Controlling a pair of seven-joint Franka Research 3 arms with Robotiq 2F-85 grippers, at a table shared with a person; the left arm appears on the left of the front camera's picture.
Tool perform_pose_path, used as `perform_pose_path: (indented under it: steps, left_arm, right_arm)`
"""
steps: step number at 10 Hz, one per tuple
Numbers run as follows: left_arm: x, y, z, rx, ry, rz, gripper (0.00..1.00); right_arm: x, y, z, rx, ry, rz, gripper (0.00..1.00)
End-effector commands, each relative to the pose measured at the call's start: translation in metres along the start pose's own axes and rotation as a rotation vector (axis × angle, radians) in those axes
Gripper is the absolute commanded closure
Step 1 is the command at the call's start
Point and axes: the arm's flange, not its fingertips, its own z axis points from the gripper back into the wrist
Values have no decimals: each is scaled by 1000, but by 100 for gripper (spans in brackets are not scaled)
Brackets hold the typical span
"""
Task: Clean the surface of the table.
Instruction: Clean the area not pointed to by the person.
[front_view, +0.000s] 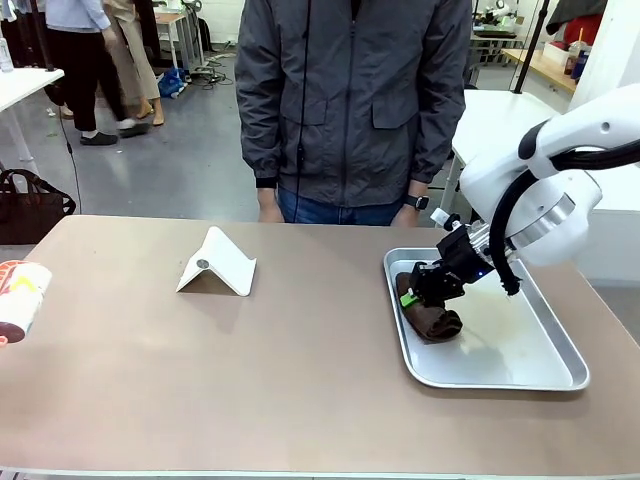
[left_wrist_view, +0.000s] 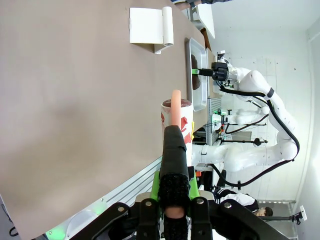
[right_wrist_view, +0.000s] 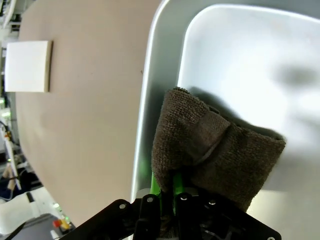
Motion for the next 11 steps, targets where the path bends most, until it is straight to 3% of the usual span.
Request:
perform_pose_path:
  steps: [1, 4, 8, 11]
  left_arm:
    - [-1, -4, 0, -2, -2, -2, 78]
    - [-1, -4, 0, -2, -2, -2, 78]
    - [-1, -4, 0, -2, -2, -2, 78]
    - [-1, -4, 0, -2, -2, -2, 78]
  right_arm:
    - [-8, -22, 9, -193, -58, 53, 90]
    - [-10, -41, 34, -162, -77, 57, 90]
    - [-18, -80, 53, -221, -98, 18, 90]
    - [-31, -106, 84, -106, -166, -43, 90]
